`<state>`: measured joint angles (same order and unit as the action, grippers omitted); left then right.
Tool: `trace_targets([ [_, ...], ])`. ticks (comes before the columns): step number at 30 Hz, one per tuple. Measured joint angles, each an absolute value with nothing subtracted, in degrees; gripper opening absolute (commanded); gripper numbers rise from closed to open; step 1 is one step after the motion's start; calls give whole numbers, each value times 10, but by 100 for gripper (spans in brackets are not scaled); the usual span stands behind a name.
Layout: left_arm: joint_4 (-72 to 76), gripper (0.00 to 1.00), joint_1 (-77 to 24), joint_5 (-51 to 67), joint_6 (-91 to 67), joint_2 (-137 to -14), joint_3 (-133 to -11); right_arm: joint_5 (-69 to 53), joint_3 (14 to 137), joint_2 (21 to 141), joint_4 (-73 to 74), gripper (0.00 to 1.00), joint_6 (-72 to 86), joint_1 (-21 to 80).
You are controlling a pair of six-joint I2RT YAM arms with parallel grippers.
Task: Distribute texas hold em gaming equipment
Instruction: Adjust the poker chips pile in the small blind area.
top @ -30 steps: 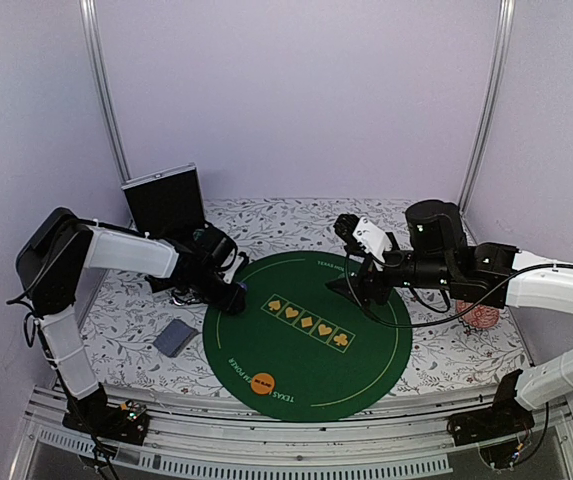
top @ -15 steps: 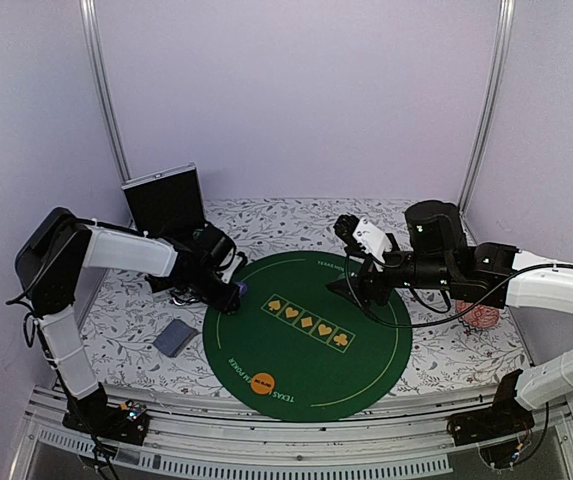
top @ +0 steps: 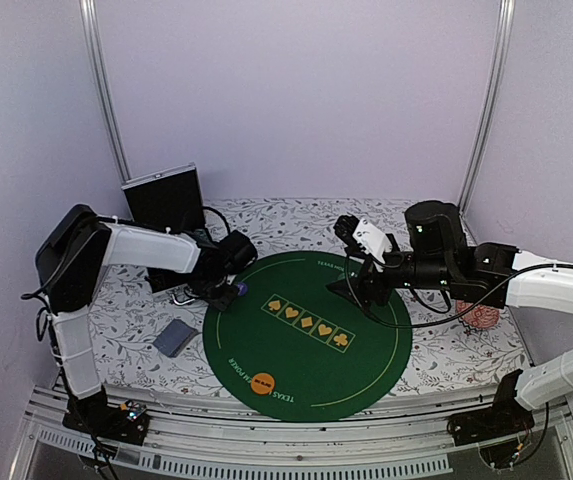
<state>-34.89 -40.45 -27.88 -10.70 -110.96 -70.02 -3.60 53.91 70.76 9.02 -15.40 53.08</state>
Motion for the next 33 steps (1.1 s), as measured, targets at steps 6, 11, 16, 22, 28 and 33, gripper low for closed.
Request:
trace_targets([
  [6, -392, 19, -450, -363, -107, -1172, -754, -36, 539, 708, 91, 83, -154, 531],
  [11, -411, 34, -468, -401, -107, -1192, -770, -36, 539, 708, 92, 83, -153, 531],
  [16, -412, 44, -470, -397, -109, -1193, -770, -36, 539, 708, 92, 84, -152, 531],
  [22, -413, 50, -470, -395, -114, -1191, -771, -36, 539, 708, 92, 84, -152, 531],
  [28, -413, 58, -471, -375, -118, -1186, -775, -36, 539, 707, 93, 84, -152, 531],
  [33, -409, 72, -472, -331, -121, -1174, -776, -36, 538, 704, 93, 84, -152, 531],
])
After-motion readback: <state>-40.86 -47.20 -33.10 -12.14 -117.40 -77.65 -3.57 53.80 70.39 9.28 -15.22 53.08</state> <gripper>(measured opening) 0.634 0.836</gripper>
